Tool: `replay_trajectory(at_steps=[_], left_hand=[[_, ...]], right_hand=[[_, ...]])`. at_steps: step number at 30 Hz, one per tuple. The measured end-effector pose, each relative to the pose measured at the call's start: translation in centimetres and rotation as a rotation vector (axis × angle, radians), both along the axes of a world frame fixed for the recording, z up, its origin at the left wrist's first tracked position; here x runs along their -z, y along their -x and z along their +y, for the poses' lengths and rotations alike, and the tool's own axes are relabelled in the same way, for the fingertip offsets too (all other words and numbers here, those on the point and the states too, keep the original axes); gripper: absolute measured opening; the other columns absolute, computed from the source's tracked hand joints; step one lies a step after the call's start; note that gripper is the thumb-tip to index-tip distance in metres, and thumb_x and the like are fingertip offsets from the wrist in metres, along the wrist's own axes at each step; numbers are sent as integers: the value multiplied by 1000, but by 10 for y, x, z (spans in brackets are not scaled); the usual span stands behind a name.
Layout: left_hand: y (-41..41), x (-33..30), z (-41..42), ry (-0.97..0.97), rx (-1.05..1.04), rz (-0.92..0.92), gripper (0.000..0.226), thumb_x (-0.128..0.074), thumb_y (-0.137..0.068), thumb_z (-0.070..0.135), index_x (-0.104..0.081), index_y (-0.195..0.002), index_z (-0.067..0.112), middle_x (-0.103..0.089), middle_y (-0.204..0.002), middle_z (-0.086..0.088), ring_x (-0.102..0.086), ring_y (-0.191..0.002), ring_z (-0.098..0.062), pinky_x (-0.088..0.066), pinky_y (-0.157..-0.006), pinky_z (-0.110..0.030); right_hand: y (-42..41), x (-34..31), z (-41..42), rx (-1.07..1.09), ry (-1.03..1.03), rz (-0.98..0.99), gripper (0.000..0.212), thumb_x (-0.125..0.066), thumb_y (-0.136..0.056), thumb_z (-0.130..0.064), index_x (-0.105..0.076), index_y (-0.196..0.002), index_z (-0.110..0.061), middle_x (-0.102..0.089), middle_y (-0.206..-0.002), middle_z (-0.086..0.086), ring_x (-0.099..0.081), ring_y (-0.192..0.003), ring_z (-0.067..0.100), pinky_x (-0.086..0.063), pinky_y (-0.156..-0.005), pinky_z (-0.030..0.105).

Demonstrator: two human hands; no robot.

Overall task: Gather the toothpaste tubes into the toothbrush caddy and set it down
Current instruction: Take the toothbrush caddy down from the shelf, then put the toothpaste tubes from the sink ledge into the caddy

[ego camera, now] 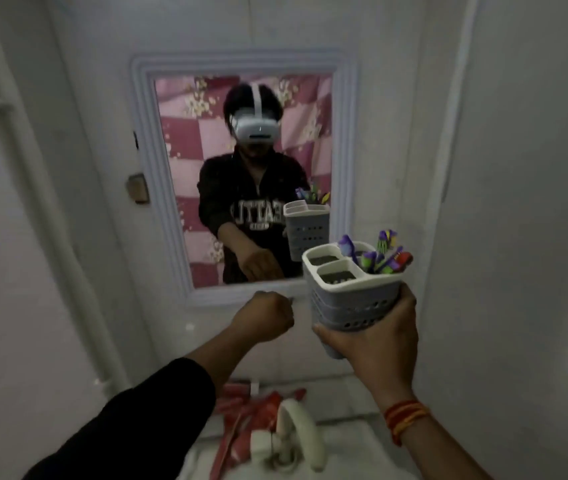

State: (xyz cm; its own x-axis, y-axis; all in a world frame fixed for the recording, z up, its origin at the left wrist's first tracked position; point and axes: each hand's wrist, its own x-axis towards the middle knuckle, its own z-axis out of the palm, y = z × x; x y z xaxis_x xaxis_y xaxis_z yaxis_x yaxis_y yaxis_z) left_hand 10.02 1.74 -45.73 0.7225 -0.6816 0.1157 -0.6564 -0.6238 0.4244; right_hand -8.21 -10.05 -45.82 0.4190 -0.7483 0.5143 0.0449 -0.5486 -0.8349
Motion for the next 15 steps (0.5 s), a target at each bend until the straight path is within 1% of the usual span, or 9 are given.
replay_trajectory(at_steps=[3, 6, 9, 11, 13, 15], left_hand=[[-9, 53, 1, -116, -57, 89, 21, -65, -86, 18, -78, -99, 8, -75, -108, -10, -69, -101, -27, -56, -92, -36], [-17, 98, 0, -276, -39, 124, 28, -67, -85, 21, -77, -110, 12, -73, -118, -10, -66, -112, -28, -54, -97, -34], [-24, 136, -3, -404, -29, 181, 33, -68, -87, 28, -74, -115, 12, -72, -121, -10, -65, -111, -27, -54, -96, -34], [-30, 159, -6, -428, -55, 223, 41, -68, -85, 37, -70, -119, 13, -69, -123, -11, -65, -109, -27, -55, -95, -35], [-33, 177, -11, -433, -40, 225, 49, -67, -84, 43, -66, -124, 15, -66, -127, -11, -63, -112, -27, -54, -95, -35], [-34, 191, -21, -467, -13, 213, 50, -66, -84, 44, -65, -125, 16, -65, -126, -11, -63, -112, -29, -54, -93, -37]], right_hand=[[2, 64, -3, 53, -52, 113, 132, -103, -28, -42, -41, -140, -9, -59, -133, 9, -64, -116, 31, -60, -85, 44], [5, 120, -6, 71, -101, 220, 132, -103, -29, -38, -39, -142, -12, -57, -132, 9, -63, -117, 34, -59, -86, 47], [9, 165, -5, 49, -148, 286, 134, -104, -30, -35, -37, -144, -11, -56, -132, 11, -62, -115, 35, -59, -85, 42], [12, 190, -2, 27, -189, 308, 134, -105, -30, -33, -38, -143, -9, -56, -131, 13, -62, -116, 34, -55, -85, 37], [14, 210, 1, 6, -241, 324, 134, -107, -28, -28, -39, -143, -8, -56, -130, 13, -61, -117, 33, -50, -86, 31], [16, 226, 4, -20, -288, 340, 133, -107, -28, -24, -38, -141, -9, -56, -129, 13, -62, -115, 30, -47, -84, 27]])
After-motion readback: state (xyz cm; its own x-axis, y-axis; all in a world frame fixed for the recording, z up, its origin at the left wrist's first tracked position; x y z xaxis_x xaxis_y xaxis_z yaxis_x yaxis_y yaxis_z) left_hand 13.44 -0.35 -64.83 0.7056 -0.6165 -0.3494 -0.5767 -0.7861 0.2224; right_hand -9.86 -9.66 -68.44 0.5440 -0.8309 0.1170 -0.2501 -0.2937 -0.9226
